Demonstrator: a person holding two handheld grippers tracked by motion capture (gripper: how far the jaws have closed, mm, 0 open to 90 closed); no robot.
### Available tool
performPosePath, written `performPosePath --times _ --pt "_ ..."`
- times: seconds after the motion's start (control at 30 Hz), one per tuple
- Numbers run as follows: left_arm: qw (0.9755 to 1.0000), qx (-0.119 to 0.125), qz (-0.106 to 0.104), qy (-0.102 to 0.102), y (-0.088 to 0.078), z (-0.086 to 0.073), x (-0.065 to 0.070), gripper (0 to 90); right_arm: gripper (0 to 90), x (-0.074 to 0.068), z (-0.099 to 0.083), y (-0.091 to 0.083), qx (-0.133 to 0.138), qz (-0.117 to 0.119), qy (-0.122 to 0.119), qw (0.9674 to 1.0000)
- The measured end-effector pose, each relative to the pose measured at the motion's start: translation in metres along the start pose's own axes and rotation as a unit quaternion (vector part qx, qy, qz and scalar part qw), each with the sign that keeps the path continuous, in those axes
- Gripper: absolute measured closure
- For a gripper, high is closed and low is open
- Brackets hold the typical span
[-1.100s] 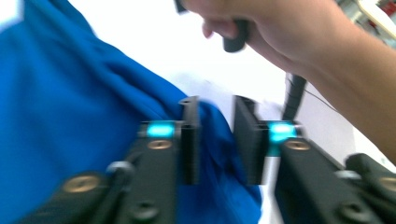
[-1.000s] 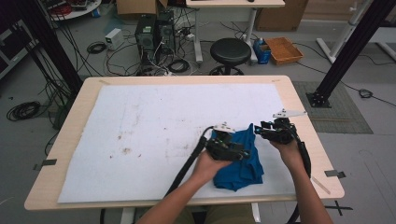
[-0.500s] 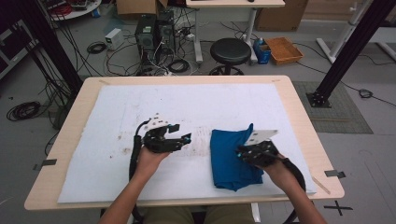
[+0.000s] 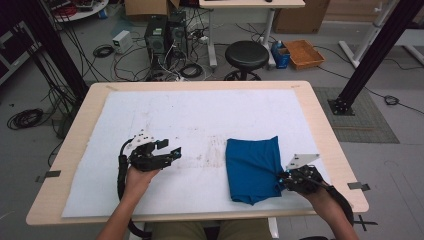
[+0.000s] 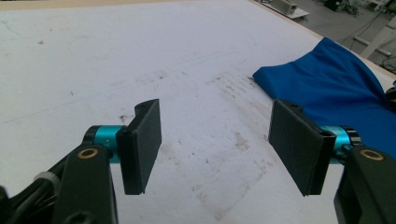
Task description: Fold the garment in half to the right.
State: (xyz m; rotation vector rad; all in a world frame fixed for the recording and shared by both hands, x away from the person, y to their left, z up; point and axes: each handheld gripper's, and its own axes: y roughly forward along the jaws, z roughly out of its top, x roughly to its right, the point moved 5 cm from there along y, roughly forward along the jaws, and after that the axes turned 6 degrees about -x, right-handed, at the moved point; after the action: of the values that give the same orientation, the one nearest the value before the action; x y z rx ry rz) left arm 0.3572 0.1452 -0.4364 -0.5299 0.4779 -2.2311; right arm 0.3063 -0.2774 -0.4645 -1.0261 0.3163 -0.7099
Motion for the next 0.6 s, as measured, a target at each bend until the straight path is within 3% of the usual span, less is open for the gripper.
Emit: performPosePath --times 0.07,0.13,0.23,0.3,0.37,0.43,0.5,0.57,0.6 --pt "1.0000 0.000 -0.001 0.000 -0.001 -0.001 -0.001 34.7 75.1 0.003 -0.011 -0.001 -0.015 0.008 0.009 0.9998" --pt "1.0000 0.002 0.001 -0.001 -0.002 -0.002 -0.002 34.4 72.8 0.006 -0.015 -0.006 -0.004 0.014 0.023 0.9996" --pt "1.0000 0.004 0.000 -0.005 -0.002 -0.003 -0.004 33.8 71.1 0.009 -0.004 -0.022 0.042 0.010 0.034 0.9985" --pt "1.0000 0.004 0.001 -0.005 -0.003 -0.004 -0.005 33.4 70.8 0.006 0.012 -0.030 0.081 0.006 0.026 0.9964" --pt "1.0000 0.005 -0.002 -0.007 -0.004 -0.006 -0.006 33.3 74.1 -0.003 0.026 -0.029 0.095 0.025 0.009 0.9951" --pt "0.9999 0.006 -0.003 -0.009 -0.005 -0.006 -0.008 33.3 78.4 -0.015 0.032 -0.017 0.077 0.050 -0.013 0.9957" --pt "0.9999 0.006 -0.003 -0.010 -0.006 -0.007 -0.009 33.3 80.3 -0.020 0.027 -0.001 0.041 0.051 -0.026 0.9975" --pt "0.9999 0.009 -0.001 -0.013 -0.008 -0.007 -0.010 33.3 80.4 -0.018 0.015 0.009 0.024 0.047 -0.021 0.9984" --pt "0.9999 0.010 -0.001 -0.014 -0.009 -0.007 -0.011 33.2 80.3 -0.015 0.009 0.010 0.033 0.048 -0.013 0.9982"
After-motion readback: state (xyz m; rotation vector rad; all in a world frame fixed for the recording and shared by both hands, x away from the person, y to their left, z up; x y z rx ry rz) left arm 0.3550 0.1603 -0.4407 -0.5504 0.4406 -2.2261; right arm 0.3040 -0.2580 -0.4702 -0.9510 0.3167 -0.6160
